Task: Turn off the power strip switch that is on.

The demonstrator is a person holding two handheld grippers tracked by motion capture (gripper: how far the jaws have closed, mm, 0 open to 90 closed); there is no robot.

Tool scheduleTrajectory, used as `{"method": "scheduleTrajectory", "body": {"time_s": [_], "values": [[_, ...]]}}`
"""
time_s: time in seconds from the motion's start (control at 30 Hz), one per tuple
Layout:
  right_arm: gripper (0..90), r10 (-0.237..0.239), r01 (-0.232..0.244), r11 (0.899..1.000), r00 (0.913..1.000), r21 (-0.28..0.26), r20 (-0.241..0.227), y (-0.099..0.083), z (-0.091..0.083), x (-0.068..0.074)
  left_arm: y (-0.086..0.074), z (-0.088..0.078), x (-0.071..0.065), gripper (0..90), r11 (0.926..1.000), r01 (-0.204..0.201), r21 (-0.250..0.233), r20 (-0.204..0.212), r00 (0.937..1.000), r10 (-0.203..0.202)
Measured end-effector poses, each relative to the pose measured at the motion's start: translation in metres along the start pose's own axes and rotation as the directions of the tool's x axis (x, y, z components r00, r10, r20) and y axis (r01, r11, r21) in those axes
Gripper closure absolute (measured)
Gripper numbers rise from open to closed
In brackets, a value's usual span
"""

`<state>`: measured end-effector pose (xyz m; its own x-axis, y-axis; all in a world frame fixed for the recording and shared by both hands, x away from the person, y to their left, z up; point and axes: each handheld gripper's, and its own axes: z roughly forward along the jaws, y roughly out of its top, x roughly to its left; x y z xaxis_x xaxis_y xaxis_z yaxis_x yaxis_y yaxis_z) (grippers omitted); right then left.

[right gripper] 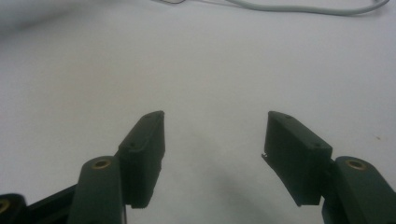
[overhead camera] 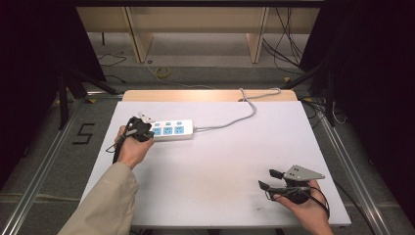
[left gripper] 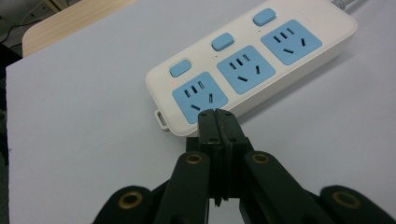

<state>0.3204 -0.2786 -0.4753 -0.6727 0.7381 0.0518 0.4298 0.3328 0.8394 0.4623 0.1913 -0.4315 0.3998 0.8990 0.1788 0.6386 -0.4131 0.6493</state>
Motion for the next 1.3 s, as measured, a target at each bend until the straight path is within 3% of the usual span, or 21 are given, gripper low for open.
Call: {"method": "scheduleTrajectory", "body": {"time_s": [0.93, 1.3], "values": [[39.2, 0.003, -0.003, 1.0, 1.0, 0.002, 0.002, 0.0, 0.0, -0.001, 0.014, 0.015, 0.014, 89.8, 0.9996, 0.018, 0.021, -0.009, 0.9998, -0.018], [39.1, -0.002, 0.002, 1.0, 1.0, 0.004, 0.001, 0.0, 0.0, -0.001, 0.024, 0.019, 0.017, 89.7, 0.9996, 0.001, 0.029, -0.02, 0.9998, 0.0]]}}
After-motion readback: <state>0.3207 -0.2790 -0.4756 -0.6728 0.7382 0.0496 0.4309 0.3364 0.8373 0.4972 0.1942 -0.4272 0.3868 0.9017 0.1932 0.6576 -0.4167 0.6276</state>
